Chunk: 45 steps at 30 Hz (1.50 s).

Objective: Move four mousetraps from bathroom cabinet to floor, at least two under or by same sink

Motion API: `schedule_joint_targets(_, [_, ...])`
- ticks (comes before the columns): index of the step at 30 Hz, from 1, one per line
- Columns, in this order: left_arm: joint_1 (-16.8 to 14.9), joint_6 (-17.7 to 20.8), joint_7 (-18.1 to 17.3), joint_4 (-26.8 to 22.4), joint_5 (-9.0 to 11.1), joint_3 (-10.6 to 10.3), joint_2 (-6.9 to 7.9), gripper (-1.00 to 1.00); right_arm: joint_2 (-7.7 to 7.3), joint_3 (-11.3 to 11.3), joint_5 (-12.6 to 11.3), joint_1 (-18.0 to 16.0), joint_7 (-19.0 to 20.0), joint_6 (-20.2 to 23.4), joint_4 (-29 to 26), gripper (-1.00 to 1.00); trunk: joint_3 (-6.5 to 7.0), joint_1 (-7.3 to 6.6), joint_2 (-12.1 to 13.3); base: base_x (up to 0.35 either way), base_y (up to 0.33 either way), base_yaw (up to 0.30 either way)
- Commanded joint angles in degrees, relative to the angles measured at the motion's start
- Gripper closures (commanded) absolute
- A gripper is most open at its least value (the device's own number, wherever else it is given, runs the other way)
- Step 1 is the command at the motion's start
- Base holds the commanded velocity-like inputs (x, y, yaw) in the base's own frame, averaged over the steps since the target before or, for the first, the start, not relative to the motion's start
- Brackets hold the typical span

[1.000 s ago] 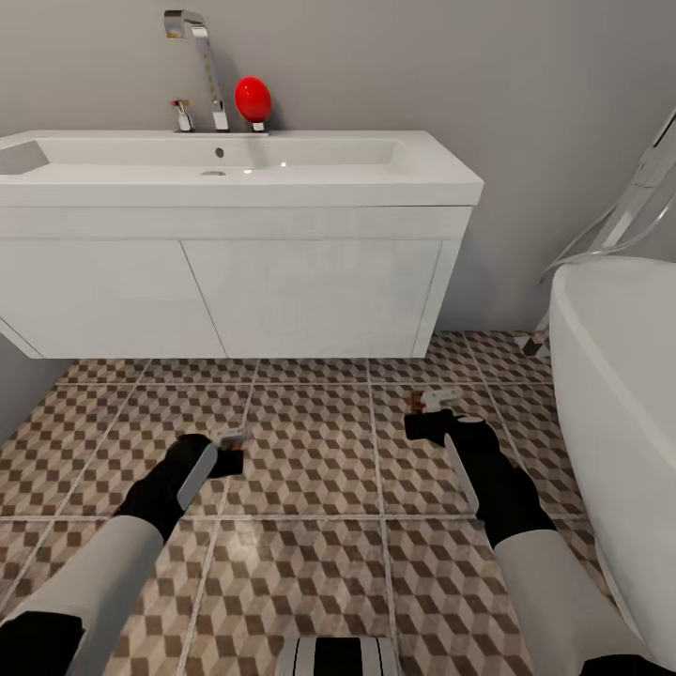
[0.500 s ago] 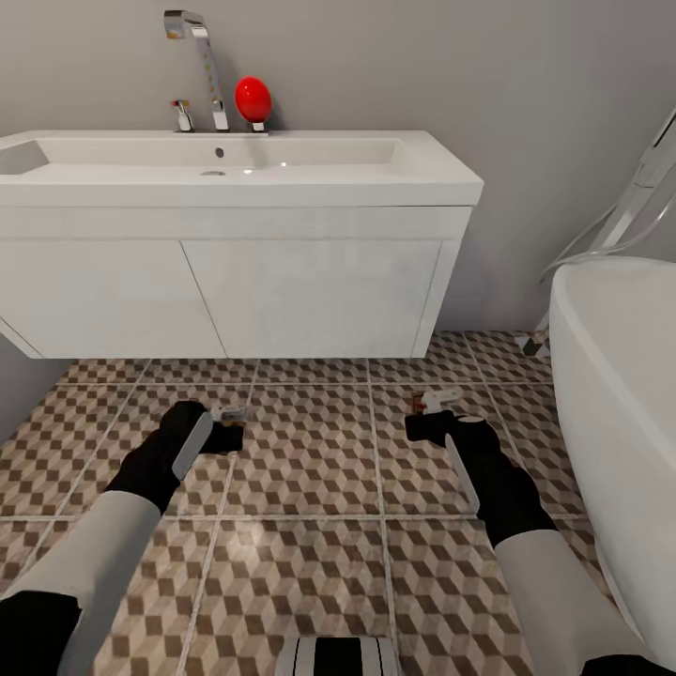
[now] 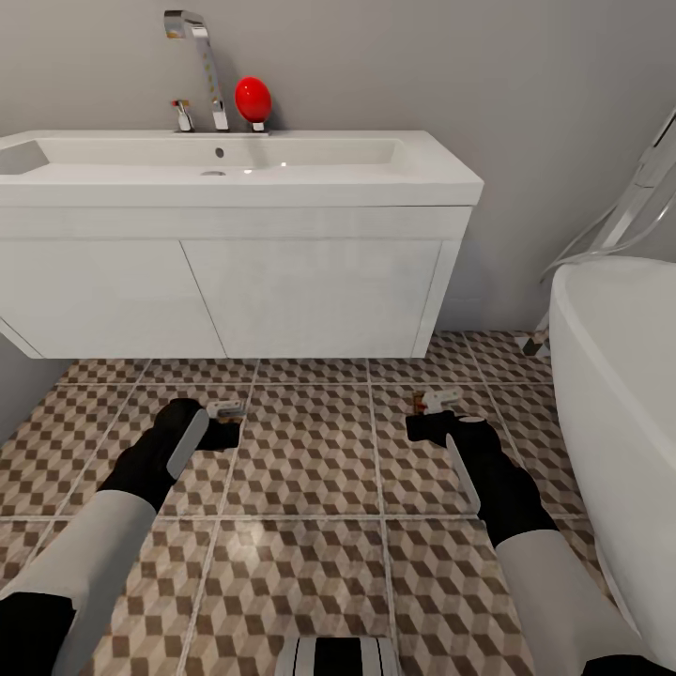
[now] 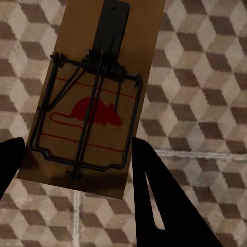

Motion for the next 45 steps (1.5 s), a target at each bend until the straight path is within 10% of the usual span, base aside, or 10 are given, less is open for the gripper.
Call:
schedule_joint_targets(1, [0.0, 0.2, 0.4, 0.0, 0.5, -0.2, 0.06, 1.0, 0.01, 0.0, 0.4, 0.0, 0.4, 0.3, -0.1, 1.0, -0.04, -0.01, 0.0, 0.0, 0.0, 0.0])
schedule_joint_targets(14, [0.0, 0.2, 0.4, 0.1, 0.5, -0.3, -0.02, 1.0, -0.15, 0.0, 1.0, 0.0, 0.4, 0.3, -0.1, 1.0, -0.04, -0.01, 0.0, 0.0, 0.0, 0.0])
schedule_joint_targets(45, [-0.1, 0.2, 0.4, -0.1, 0.5, -0.4, -0.38, 1.0, 0.01, -0.1, 1.2, -0.1, 0.4, 0.3, -0.1, 1.0, -8.17, 0.79, -0.4, 0.0, 0.0, 0.0])
